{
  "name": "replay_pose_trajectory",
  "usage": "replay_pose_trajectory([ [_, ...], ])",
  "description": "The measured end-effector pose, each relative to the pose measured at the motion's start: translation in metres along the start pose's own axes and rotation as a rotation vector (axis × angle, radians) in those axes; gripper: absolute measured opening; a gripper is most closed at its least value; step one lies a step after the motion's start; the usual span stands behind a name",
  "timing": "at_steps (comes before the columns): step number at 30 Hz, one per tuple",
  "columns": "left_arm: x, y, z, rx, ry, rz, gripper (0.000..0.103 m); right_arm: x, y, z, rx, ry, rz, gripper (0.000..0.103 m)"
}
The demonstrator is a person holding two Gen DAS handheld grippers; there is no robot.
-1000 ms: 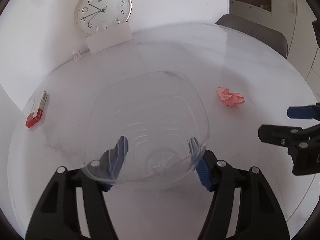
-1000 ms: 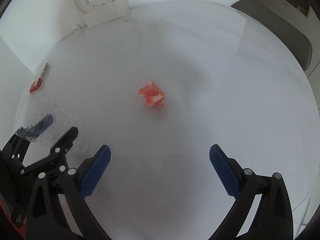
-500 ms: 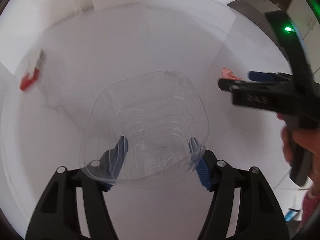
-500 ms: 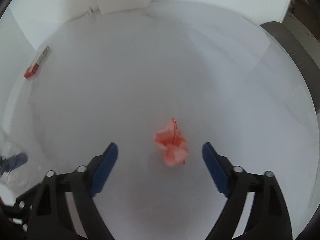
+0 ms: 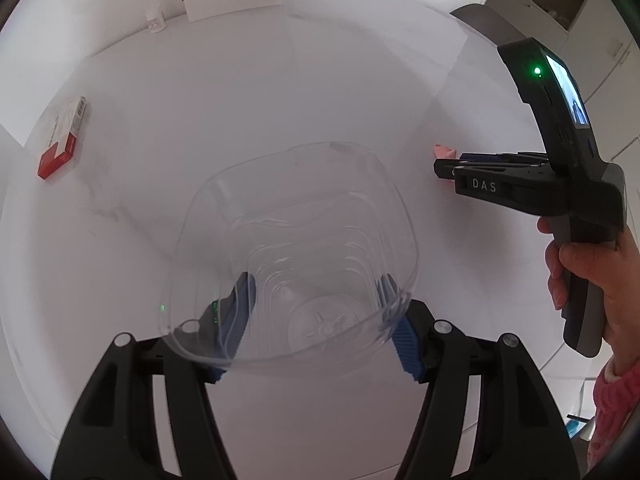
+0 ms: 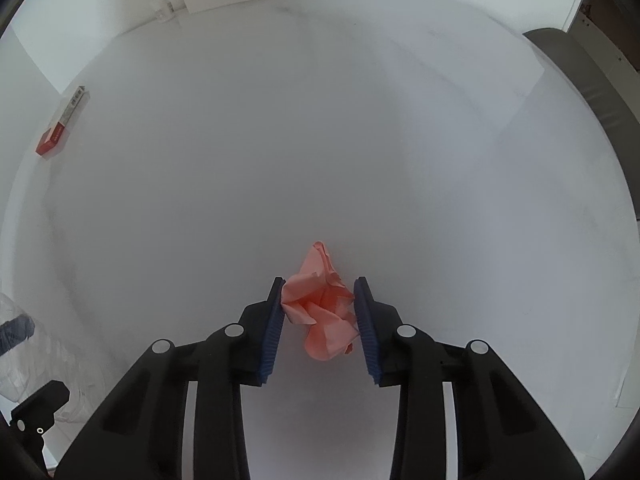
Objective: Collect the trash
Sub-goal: 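Grasp the pink crumpled paper with the right tool while the left tool holds the container, then carry the container over the wastebasket and open the left tool while the right tool holds the pink paper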
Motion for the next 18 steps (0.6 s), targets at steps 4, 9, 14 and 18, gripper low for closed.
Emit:
replay_pose_trajectory([
  [4, 0.001, -0.015, 0.006, 0.008, 0.027, 0.019, 0.062, 0.016, -0.027, -0.003, -0.016, 0.028, 0.037, 0.035],
  [9, 0.021, -0.051, 0.026, 0.037, 0.100, 0.059, 0.062, 0.064, -0.082, 0.004, -0.029, 0.096, 0.103, 0.035],
  [14, 0.062, -0.096, 0.056, 0.090, 0.224, 0.096, 0.062, 0.143, -0.140, -0.003, -0.027, 0.197, 0.167, 0.035],
  [18, 0.103, -0.129, 0.089, 0.133, 0.348, 0.127, 0.062, 0.213, -0.182, -0.004, -0.007, 0.275, 0.215, 0.035],
])
Point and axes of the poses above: each gripper's, at about its wrist camera, not at the fingertips, and y roughly the way its jaws point, z to its right, x to its underside, the point moved 3 cm from there along y, roughly the way its jaws point, and after that the axes turned 13 degrees about -x, right-handed, at the moved point
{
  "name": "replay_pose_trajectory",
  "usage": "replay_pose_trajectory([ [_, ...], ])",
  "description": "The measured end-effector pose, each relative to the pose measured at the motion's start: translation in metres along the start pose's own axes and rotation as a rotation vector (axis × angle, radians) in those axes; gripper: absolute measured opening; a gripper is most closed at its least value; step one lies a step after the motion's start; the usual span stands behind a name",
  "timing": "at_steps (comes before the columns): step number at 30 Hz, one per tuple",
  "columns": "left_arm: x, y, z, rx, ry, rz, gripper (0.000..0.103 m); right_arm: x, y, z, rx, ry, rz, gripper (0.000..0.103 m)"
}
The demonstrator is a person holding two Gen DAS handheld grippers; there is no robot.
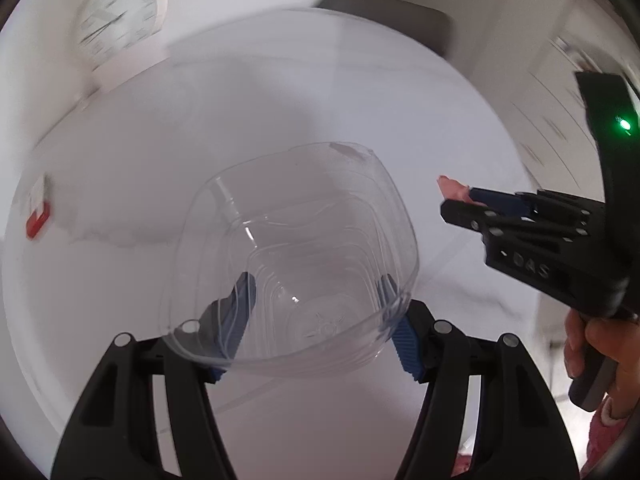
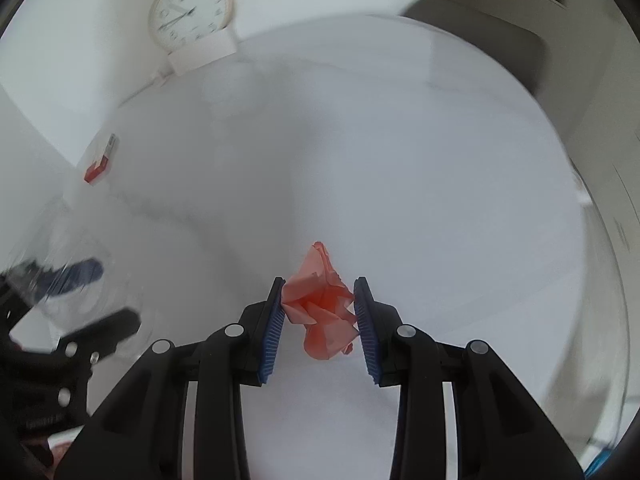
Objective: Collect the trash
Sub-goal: 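Carry the container over the wastebasket and open the left tool while the right tool holds the pink paper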
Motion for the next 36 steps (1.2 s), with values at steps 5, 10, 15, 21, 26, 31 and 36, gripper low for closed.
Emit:
replay_pose_trajectory([
  [5, 0.030, -0.030, 0.066, 0.078, 0.149, 0.015, 0.062, 0.093, -0.069, 0.024, 0.059, 0.120, 0.066, 0.035],
  [10, 0.059, -0.053, 0.151, 0.176, 0.330, 0.023, 0.062, 0.180, -0.122, 0.057, 0.160, 0.248, 0.099, 0.035],
  [15, 0.093, -0.055, 0.244, 0.286, 0.492, -0.004, 0.062, 0.250, -0.166, 0.101, 0.234, 0.393, 0.130, 0.035],
  [21, 0.136, -0.005, 0.334, 0.291, 0.595, -0.081, 0.062, 0.315, -0.192, 0.150, 0.296, 0.540, 0.136, 0.035],
  [26, 0.171, 0.064, 0.387, 0.269, 0.615, -0.157, 0.062, 0.352, -0.184, 0.183, 0.296, 0.591, 0.108, 0.035],
  [31, 0.198, 0.134, 0.409, 0.242, 0.627, -0.229, 0.062, 0.380, -0.163, 0.215, 0.272, 0.645, 0.089, 0.035],
  [36, 0.218, 0.177, 0.422, 0.211, 0.664, -0.245, 0.062, 0.393, -0.139, 0.235, 0.245, 0.664, 0.071, 0.035],
])
Point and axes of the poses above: each gripper's, at about its wrist camera, not at the fingertips, and y roughly the way its jaws point, z to its right, x to its underside, the point moved 3 cm from there along y, roughly the way its jaws point, and after that the axes turned 13 degrees about -x, right-handed, at the moved point
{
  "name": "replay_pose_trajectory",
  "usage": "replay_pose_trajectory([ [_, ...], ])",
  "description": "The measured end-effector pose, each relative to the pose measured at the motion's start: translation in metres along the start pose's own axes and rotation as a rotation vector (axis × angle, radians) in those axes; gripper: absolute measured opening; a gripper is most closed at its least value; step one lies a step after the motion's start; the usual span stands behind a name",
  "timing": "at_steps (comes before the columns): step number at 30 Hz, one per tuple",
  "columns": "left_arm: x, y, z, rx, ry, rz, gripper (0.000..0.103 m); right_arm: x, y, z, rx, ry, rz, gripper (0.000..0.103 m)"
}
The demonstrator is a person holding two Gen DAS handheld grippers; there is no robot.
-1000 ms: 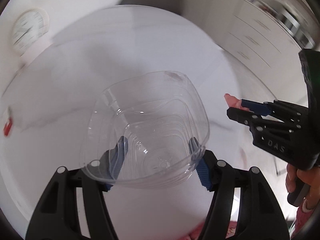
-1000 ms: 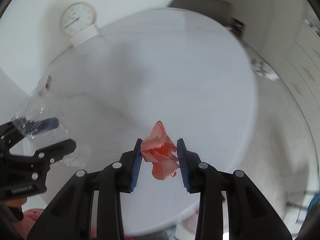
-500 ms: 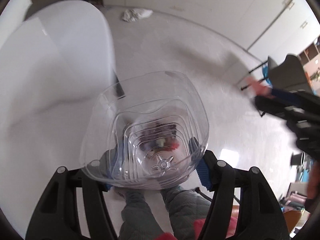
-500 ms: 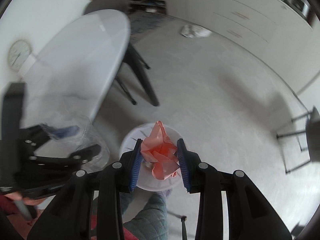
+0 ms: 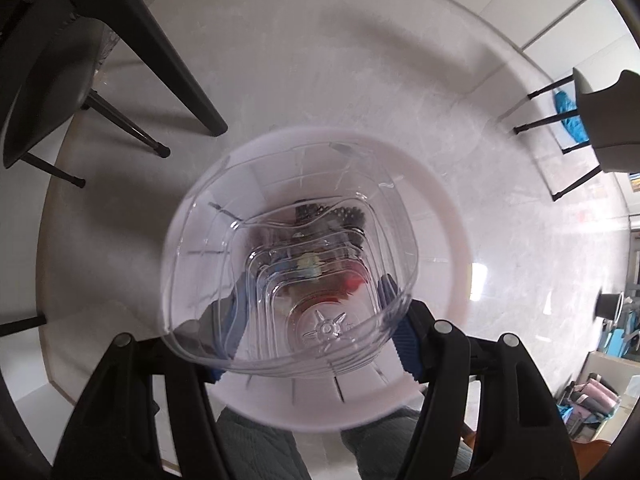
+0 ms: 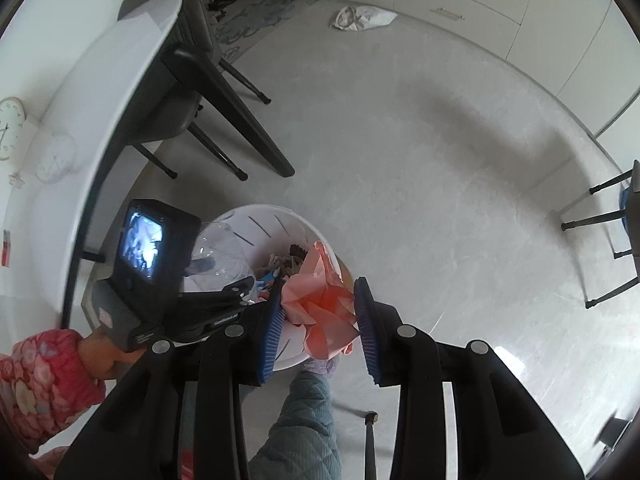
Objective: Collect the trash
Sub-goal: 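Carry the container over the wastebasket and open the left tool while the right tool holds the pink paper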
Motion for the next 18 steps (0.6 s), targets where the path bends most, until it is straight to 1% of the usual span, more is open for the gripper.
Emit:
replay_pose_trajectory([
  [4, -0.009, 0.025, 0.013, -0.006, 0.011, -0.018, 0.062, -0.001, 0.014, 0.009, -0.011, 0.013, -0.008, 0.035],
  [6, -0.010, 0.030, 0.018, 0.000, 0.018, -0.023, 0.062, 0.001, 0.016, 0.008, -0.013, 0.014, -0.011, 0.035],
  [9, -0.010, 0.035, 0.024, -0.021, 0.040, -0.021, 0.062, 0.002, 0.018, 0.009, -0.018, 0.015, -0.012, 0.035],
  [11, -0.007, 0.037, 0.026, -0.029, 0.050, -0.026, 0.067, 0.002, 0.017, 0.009, -0.021, 0.019, -0.011, 0.035],
  [12, -0.006, 0.038, 0.026, -0.029, 0.052, -0.025, 0.074, 0.002, 0.017, 0.010, -0.022, 0.021, -0.010, 0.035],
  [13, -0.005, 0.037, 0.026, -0.030, 0.053, -0.022, 0.078, 0.002, 0.017, 0.010, -0.022, 0.021, -0.010, 0.035],
  [14, -0.005, 0.036, 0.027, -0.029, 0.055, -0.019, 0.080, 0.002, 0.017, 0.010, -0.021, 0.022, -0.009, 0.035],
  [15, -0.003, 0.034, 0.028, -0.025, 0.059, -0.016, 0.084, 0.003, 0.016, 0.010, -0.021, 0.023, -0.008, 0.035],
  [18, 0.000, 0.024, 0.029, -0.027, 0.066, -0.003, 0.085, 0.005, 0.015, 0.012, -0.020, 0.026, -0.003, 0.035],
])
Point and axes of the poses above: each gripper's, at about its wrist camera, not at the fingertips, and y roughly the way its jaws point, z to its right, x to its underside, the point moved 3 cm from there along y, roughly the way its jaws point, and after that the axes turned 13 degrees about -x, right-handed, at the moved point
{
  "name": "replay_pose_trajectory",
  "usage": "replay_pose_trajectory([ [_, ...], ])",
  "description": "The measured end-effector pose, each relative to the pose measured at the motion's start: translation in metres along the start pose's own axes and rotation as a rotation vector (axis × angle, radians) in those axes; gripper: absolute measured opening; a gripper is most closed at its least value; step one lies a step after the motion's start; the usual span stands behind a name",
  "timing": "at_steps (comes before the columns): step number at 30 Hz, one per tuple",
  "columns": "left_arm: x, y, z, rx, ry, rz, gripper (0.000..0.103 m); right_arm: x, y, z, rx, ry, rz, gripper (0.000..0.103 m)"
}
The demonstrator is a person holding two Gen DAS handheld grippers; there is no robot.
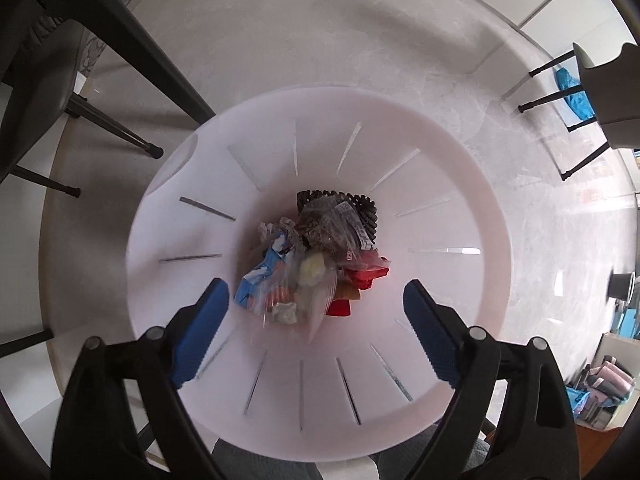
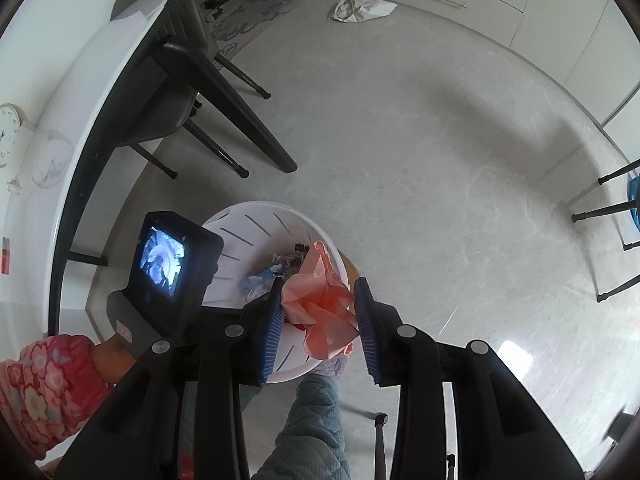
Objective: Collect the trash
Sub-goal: 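Carry the container over the wastebasket and open the left tool while the right tool holds the pink paper, then open the right tool over the wastebasket to drop the pink paper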
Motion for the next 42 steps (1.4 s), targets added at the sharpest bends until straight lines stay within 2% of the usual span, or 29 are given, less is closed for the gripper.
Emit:
replay_pose_trajectory([
  [5, 0.006, -0.045, -0.005, 0.006, -0.015, 0.054, 0.085, 0.000, -0.005, 0.005, 0.006, 0.003, 0.014, 0.035],
  [8, 0.012, -0.100, -0.013, 0.016, -0.038, 0.129, 0.086, 0.001, -0.007, 0.007, 0.005, 0.000, 0.016, 0.035],
  [11, 0.018, -0.151, -0.022, 0.025, -0.075, 0.205, 0.092, 0.002, -0.002, 0.007, 0.002, -0.014, 0.008, 0.035],
  [16, 0.034, -0.231, -0.041, 0.004, -0.101, 0.315, 0.095, 0.006, 0.031, 0.000, -0.052, -0.032, -0.041, 0.036],
  [19, 0.041, -0.256, -0.049, -0.025, -0.120, 0.335, 0.095, 0.012, 0.065, -0.010, -0.090, -0.048, -0.088, 0.036],
  [24, 0.053, -0.271, -0.065, -0.072, -0.167, 0.342, 0.095, 0.028, 0.120, -0.032, -0.148, -0.080, -0.165, 0.038],
  [26, 0.057, -0.273, -0.070, -0.099, -0.181, 0.335, 0.095, 0.034, 0.136, -0.041, -0.162, -0.088, -0.187, 0.056],
  [27, 0.059, -0.273, -0.072, -0.105, -0.187, 0.327, 0.095, 0.037, 0.143, -0.045, -0.150, -0.097, -0.198, 0.073],
  [28, 0.060, -0.271, -0.074, -0.110, -0.192, 0.318, 0.095, 0.040, 0.148, -0.049, -0.135, -0.108, -0.202, 0.084],
  [30, 0.064, -0.269, -0.079, -0.120, -0.206, 0.299, 0.095, 0.044, 0.154, -0.057, -0.100, -0.132, -0.227, 0.092],
  [33, 0.066, -0.266, -0.086, -0.122, -0.231, 0.284, 0.095, 0.048, 0.150, -0.065, -0.082, -0.140, -0.245, 0.094],
  [36, 0.068, -0.267, -0.092, -0.124, -0.251, 0.281, 0.095, 0.045, 0.137, -0.069, -0.066, -0.146, -0.228, 0.096],
  [42, 0.073, -0.283, -0.103, -0.126, -0.276, 0.305, 0.095, 0.030, 0.092, -0.080, -0.013, -0.153, -0.187, 0.097],
])
Point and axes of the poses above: each gripper's, at about its wrist camera, not at the fingertips, and y roughly the way its jaws point, z to its right, x to its underside, the point moved 3 cm from there along y, roughly the way its jaws point, and after that the axes turned 13 degrees about -x, right-handed, at the moved point
